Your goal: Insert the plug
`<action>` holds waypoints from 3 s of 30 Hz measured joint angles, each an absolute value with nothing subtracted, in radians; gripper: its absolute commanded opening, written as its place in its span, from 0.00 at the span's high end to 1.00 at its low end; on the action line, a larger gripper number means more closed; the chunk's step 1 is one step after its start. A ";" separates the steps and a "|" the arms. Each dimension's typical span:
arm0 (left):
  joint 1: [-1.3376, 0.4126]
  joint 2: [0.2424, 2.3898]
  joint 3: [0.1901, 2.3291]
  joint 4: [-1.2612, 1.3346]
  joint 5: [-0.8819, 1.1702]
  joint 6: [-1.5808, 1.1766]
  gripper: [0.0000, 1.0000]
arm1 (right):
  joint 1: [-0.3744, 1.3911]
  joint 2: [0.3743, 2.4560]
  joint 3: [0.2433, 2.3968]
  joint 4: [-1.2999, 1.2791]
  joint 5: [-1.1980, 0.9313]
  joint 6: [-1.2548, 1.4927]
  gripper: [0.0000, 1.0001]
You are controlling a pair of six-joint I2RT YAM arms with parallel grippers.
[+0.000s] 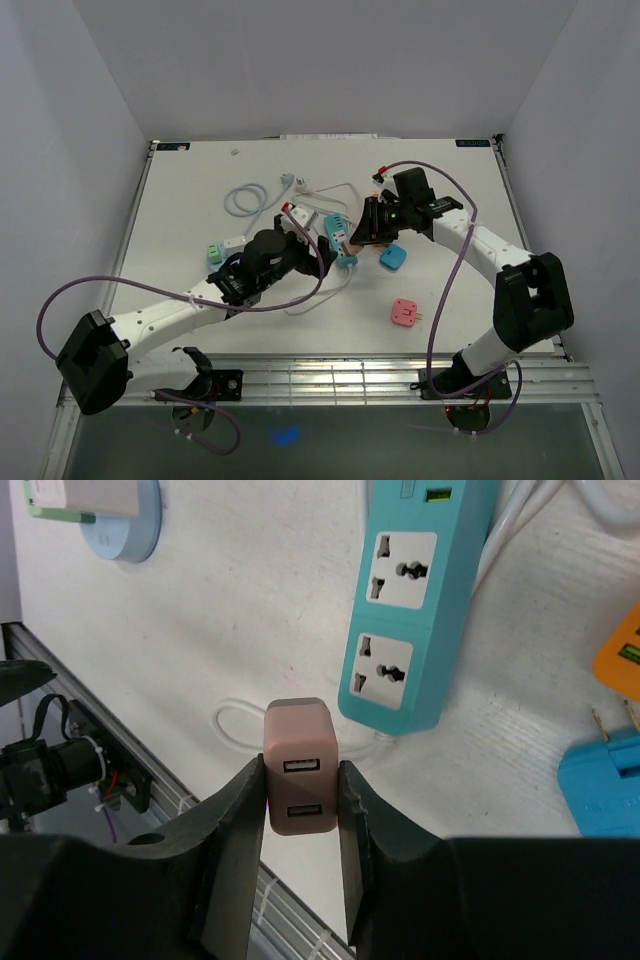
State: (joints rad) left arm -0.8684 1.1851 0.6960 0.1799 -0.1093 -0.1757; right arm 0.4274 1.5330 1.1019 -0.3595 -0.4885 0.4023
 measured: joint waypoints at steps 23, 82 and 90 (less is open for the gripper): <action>-0.742 1.169 0.741 -0.073 -0.161 -0.418 0.05 | 0.587 1.712 1.319 -0.528 -0.076 0.323 0.92; -0.501 1.486 0.879 -0.036 0.097 -0.505 0.06 | 0.672 1.629 1.060 -0.180 0.173 0.204 0.92; -0.498 1.485 0.882 -0.062 0.096 -0.498 0.06 | 0.654 1.690 1.130 -0.167 0.110 0.186 0.92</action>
